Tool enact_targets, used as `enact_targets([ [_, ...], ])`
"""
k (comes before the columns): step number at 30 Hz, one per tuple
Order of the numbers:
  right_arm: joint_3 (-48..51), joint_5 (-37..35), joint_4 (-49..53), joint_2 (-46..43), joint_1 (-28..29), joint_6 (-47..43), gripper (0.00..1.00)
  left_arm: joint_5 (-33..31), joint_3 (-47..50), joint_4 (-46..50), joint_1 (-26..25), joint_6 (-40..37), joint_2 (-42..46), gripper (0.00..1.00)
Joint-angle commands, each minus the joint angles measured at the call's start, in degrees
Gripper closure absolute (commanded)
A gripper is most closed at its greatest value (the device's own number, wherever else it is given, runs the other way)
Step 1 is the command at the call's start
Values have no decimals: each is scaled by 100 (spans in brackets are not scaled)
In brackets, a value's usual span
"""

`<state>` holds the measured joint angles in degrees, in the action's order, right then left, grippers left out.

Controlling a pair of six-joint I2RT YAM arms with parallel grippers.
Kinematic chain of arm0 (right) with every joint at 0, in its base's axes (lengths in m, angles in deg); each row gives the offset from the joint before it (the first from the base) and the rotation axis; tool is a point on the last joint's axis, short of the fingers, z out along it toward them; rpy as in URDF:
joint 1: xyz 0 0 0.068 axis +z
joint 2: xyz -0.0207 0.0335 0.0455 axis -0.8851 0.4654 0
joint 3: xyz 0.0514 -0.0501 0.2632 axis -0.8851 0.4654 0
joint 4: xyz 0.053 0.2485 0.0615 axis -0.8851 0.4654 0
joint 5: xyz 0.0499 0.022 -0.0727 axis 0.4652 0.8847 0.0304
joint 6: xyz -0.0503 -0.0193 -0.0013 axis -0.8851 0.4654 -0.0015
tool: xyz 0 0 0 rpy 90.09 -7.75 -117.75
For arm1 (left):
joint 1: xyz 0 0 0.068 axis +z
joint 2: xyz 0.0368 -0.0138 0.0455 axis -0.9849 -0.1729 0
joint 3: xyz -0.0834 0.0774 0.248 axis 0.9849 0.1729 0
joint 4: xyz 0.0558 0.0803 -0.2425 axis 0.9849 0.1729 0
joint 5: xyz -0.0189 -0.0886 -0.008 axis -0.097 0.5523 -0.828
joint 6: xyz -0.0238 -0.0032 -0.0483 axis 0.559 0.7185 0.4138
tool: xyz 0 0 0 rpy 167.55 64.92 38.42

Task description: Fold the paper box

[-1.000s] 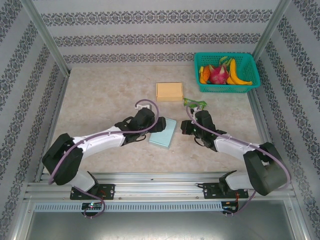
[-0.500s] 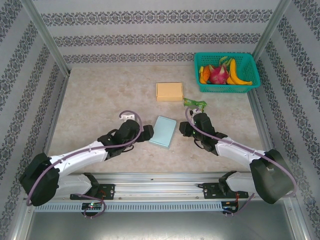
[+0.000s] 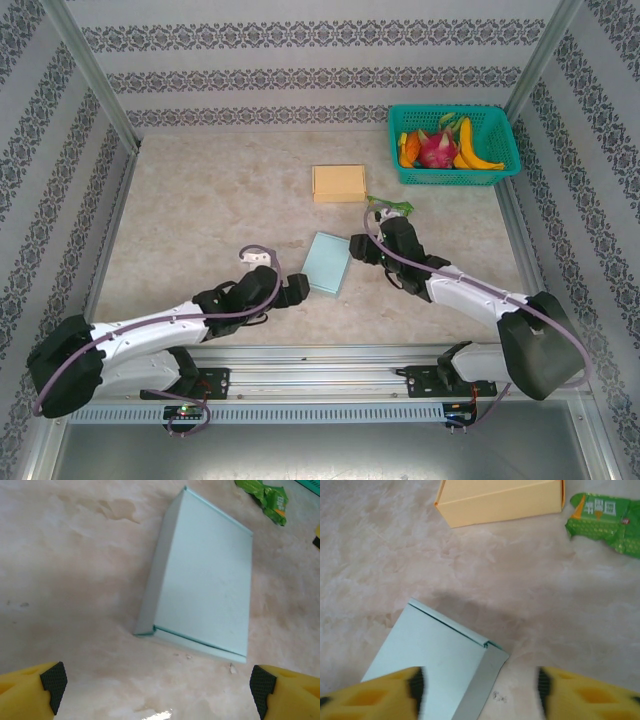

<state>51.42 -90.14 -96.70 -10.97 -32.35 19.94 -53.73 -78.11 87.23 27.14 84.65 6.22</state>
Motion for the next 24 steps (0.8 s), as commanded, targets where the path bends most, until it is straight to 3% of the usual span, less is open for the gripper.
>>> enact_targets([
  [1, -253, -144, 149, 113, 76, -239, 2, -368, -90, -221, -234, 298, -113, 4],
  [14, -974, 53, 375, 700, 41, -806, 2, -708, -530, -945, -806, 1355, -1489, 4],
  [24, -1443, 758, 293, 1472, -56, -783, 2, -1127, -931, -1077, -806, 1419, -2107, 6],
])
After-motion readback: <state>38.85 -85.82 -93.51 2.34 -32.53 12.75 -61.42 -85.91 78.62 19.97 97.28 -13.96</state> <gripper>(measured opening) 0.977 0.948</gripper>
